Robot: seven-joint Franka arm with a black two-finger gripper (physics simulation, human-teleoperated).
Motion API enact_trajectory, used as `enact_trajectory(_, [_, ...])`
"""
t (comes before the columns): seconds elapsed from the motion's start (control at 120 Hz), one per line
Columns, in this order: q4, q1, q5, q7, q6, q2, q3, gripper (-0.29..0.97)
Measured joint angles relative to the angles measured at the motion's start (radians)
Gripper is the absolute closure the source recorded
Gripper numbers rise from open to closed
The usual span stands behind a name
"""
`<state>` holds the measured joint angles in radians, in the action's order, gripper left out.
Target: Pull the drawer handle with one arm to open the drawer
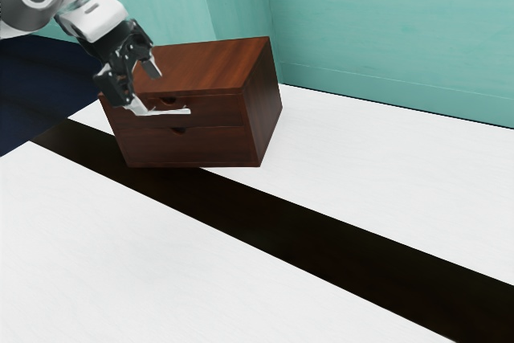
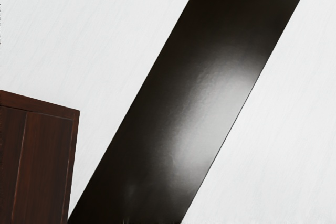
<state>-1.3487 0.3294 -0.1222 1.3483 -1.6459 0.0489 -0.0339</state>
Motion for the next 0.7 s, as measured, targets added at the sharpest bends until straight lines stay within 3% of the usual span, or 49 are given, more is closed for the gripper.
enact_trajectory(0.208, [-0.120, 0.015, 0.006, 0.134, -0.139, -0.030, 0.010, 0.00])
enact_trajectory(0.458, [-0.142, 0.094, 0.004, 0.146, -0.215, -0.020, 0.009, 0.01])
enact_trajectory(0.7, [-0.181, 0.170, 0.009, 0.139, -0.263, -0.019, -0.001, 0.15])
